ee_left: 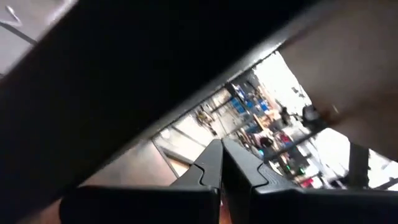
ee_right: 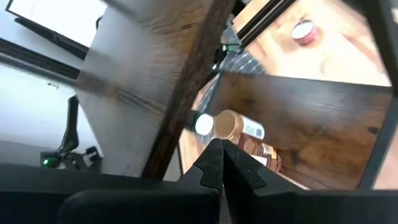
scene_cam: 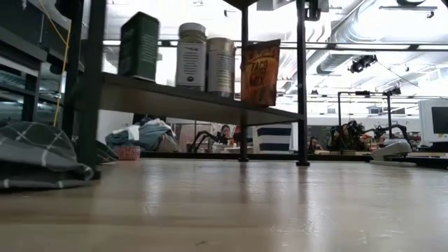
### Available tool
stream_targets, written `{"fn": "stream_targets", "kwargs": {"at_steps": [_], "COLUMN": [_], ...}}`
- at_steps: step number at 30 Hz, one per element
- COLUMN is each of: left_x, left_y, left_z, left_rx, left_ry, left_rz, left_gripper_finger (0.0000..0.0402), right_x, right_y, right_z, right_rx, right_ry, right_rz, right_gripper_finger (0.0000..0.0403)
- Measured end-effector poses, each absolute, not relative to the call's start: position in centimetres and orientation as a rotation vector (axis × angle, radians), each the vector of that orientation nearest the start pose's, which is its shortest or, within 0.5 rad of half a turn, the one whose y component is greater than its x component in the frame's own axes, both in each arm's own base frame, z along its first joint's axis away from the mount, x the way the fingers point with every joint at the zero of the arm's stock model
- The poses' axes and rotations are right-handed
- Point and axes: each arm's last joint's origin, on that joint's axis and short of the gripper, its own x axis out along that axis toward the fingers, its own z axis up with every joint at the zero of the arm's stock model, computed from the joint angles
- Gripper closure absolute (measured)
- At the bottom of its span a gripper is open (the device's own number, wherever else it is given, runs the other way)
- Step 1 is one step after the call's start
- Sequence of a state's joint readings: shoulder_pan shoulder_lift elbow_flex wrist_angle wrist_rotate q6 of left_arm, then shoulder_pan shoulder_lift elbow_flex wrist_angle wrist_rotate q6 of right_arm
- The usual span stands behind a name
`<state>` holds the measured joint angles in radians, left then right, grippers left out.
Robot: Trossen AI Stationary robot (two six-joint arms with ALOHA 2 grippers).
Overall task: Shelf spices
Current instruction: Adjust the shelf
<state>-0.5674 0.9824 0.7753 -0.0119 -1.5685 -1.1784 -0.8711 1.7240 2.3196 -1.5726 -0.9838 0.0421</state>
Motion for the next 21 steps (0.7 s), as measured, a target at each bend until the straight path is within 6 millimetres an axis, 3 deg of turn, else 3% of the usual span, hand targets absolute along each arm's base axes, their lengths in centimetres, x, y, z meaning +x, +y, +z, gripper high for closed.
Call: {"fn": "stream_targets", "kwargs": {"at_steps": [12,21], "left_x": [15.4,15.1], "left_y": [-4.2,-2.1], "left_z": [34.1,34.6], "left_rx": [-0.781,-0.752], "left_ry": [-0.473,-0.434], "left_rz": [1.021,0.999], "left_gripper_finger": [0.0401,0.0401], "right_x": [22.3,22.3], "right_y": [-16.3,-13.0], "right_z": [48.2,49.2], "right_rx": [0.826,0.805], "right_ry": [0.694,0.739], "right_rz": [0.104,0.038], "right_gripper_finger": [0.0403,0.0403]}}
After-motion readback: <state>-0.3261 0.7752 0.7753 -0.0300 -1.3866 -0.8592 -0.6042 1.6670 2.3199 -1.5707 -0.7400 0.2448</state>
